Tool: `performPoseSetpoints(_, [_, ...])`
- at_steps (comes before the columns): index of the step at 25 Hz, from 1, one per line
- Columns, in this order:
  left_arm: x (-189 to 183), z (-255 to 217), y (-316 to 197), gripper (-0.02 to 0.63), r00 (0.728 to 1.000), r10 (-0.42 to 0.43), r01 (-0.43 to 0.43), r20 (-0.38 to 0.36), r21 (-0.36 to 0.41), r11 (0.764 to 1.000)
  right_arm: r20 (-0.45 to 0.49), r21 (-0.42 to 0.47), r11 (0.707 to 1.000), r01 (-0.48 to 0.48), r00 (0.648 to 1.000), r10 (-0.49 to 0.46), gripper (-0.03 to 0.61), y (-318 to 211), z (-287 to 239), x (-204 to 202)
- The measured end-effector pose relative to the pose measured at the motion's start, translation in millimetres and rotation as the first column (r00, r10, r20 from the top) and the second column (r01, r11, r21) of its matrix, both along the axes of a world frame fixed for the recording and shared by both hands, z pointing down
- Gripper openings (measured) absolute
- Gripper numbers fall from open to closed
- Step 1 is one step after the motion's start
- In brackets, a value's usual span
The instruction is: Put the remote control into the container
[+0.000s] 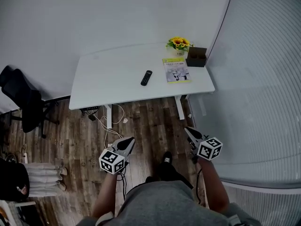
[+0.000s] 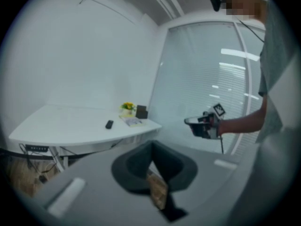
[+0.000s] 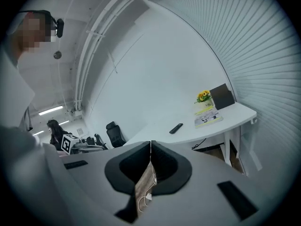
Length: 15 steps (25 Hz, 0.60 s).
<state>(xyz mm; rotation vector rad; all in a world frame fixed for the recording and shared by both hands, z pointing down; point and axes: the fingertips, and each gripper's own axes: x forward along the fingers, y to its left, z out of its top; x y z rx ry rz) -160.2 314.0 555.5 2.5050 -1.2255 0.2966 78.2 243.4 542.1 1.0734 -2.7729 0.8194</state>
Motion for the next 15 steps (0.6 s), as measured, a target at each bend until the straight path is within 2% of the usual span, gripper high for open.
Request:
performPoseSetpoints(5, [17.6,-4.3,-47.5,0.0,1.0,-0.013,0.013,-0.005,-0.005,1.0,-0.043,-0.008,0.999,0.034,0.998,-0.034,0.018,-49.5,4.2,9.8])
performPoseSetpoints(15, [47.1,-1.9,-95.5,0.001,0.998,-0.059,0.058,-0.008,-0.038,0.998,-0.074,-0.025,0.996,0.089,0.993,-0.09,0.018,-101.0,15.2,34.1])
